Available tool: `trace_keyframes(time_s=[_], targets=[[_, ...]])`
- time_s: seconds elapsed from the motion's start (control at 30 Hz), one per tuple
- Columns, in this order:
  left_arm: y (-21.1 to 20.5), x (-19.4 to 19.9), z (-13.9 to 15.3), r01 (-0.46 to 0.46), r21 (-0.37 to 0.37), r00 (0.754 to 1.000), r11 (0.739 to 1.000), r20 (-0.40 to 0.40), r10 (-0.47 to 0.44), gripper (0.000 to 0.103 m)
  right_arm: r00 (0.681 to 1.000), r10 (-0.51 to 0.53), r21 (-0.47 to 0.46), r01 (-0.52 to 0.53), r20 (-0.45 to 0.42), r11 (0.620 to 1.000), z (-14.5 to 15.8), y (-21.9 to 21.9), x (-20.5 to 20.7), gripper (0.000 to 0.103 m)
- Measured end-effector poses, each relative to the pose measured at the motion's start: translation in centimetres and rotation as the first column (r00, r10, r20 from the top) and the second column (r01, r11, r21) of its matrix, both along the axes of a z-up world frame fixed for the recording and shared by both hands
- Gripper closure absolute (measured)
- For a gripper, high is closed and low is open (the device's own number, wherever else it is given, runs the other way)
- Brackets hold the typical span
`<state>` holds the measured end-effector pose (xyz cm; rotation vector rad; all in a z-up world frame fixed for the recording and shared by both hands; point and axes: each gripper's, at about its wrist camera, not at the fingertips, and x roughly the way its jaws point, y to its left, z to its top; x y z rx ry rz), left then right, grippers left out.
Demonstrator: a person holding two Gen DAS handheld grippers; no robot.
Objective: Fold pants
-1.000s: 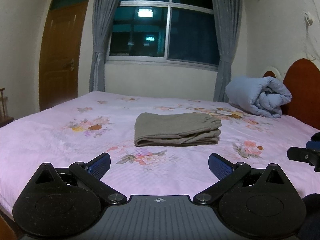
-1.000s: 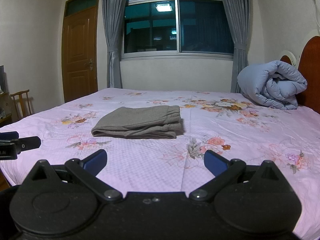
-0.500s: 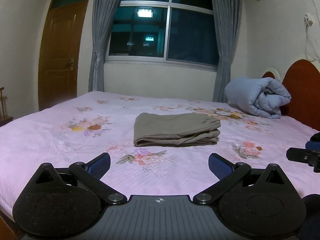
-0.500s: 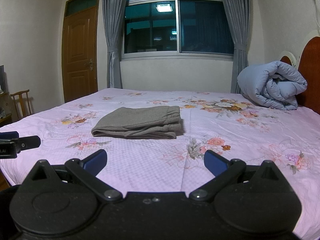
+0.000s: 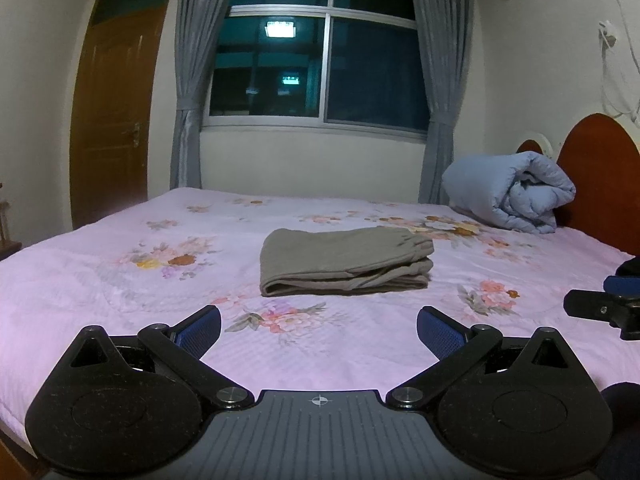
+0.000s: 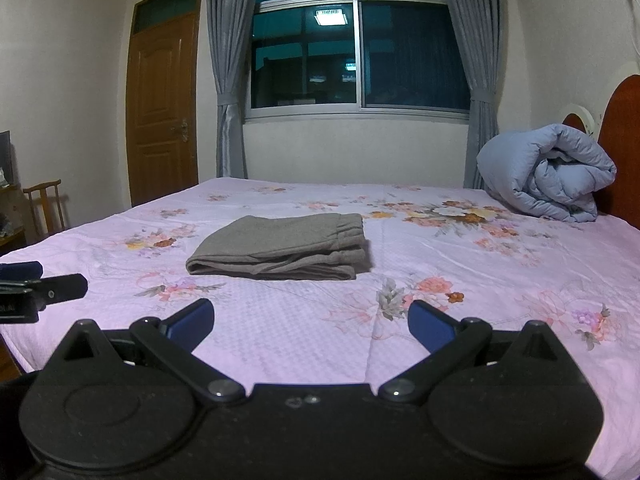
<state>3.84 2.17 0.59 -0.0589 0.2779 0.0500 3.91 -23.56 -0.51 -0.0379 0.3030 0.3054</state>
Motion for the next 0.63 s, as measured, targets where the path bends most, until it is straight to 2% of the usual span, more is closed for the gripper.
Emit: trace_keyframes(time_s=[0.43, 0.63], targets=[[-1.2, -0.4, 0.2, 0.042, 0.048, 0.999, 0.998, 0.027, -0.043, 0.000, 1.000, 0.020, -0.018, -0.020, 0.007, 1.000, 0.1, 0.7, 0.1, 0.006], [-1.2, -0.4, 0.4, 0.041, 0.037, 0.999, 0.998, 0.023, -0.042, 0.000, 1.000, 0.022, -0.021, -0.022, 0.007, 1.000, 0.1, 0.9, 0.1, 0.006]])
